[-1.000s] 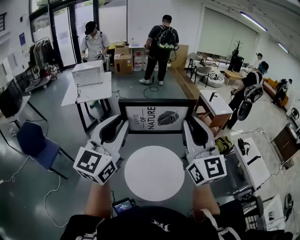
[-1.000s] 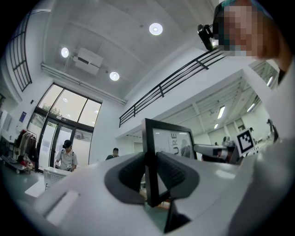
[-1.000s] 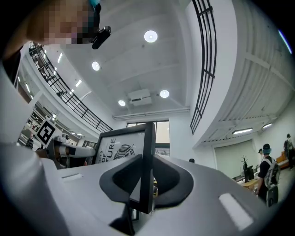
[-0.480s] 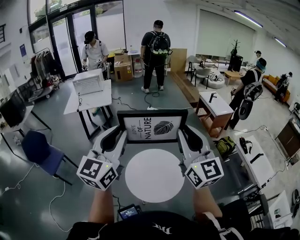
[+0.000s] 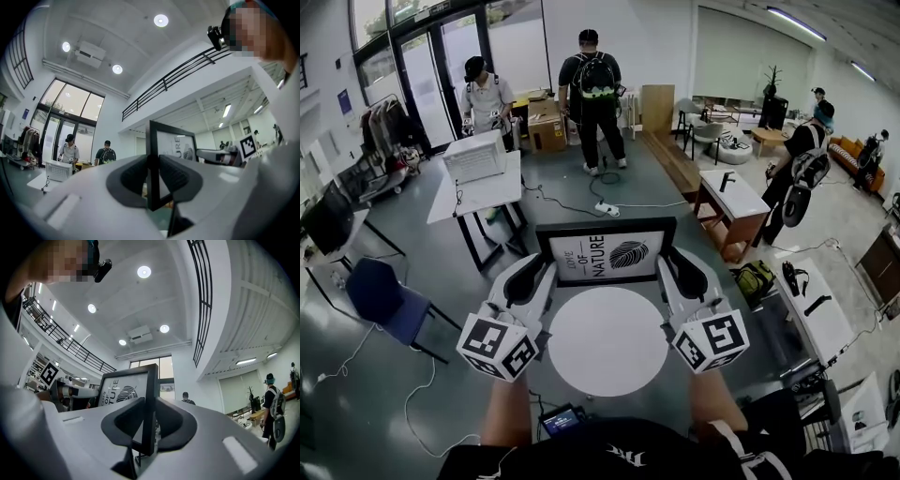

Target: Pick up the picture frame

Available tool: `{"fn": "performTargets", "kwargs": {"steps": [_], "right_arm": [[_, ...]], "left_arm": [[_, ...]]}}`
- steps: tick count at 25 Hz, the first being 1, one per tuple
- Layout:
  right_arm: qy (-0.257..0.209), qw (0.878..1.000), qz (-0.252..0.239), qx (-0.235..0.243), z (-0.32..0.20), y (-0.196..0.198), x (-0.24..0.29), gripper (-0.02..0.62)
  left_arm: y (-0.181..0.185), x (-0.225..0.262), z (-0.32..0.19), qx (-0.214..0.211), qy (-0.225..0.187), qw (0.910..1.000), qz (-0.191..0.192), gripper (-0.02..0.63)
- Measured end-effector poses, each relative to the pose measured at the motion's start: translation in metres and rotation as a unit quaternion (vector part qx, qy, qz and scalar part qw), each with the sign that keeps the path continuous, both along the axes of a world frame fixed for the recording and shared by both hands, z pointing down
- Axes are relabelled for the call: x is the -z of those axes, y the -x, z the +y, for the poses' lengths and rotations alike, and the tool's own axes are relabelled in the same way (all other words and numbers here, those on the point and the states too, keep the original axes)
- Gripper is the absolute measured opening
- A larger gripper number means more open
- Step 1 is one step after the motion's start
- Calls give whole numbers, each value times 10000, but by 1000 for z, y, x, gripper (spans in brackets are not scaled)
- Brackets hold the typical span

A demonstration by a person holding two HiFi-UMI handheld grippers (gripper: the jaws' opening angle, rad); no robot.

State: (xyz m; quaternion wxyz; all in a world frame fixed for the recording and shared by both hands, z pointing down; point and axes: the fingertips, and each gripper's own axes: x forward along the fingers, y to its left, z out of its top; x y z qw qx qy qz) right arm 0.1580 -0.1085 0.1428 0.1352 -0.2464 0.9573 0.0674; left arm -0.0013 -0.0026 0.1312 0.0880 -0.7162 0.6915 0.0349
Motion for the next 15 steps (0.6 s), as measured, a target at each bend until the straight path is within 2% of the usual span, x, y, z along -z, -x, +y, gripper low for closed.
{"fn": "performTargets", "kwargs": {"steps": [9,15], "right_arm": [[-109,9998,-79,-124,-5,1,-1,67],[-372,9986,-357,-70,-10,3,20,67]], "left_arm": [[1,-7,-4,-4,28,10000,32,77],[4,17,-11,-30,-250,9996,-160,77]]}}
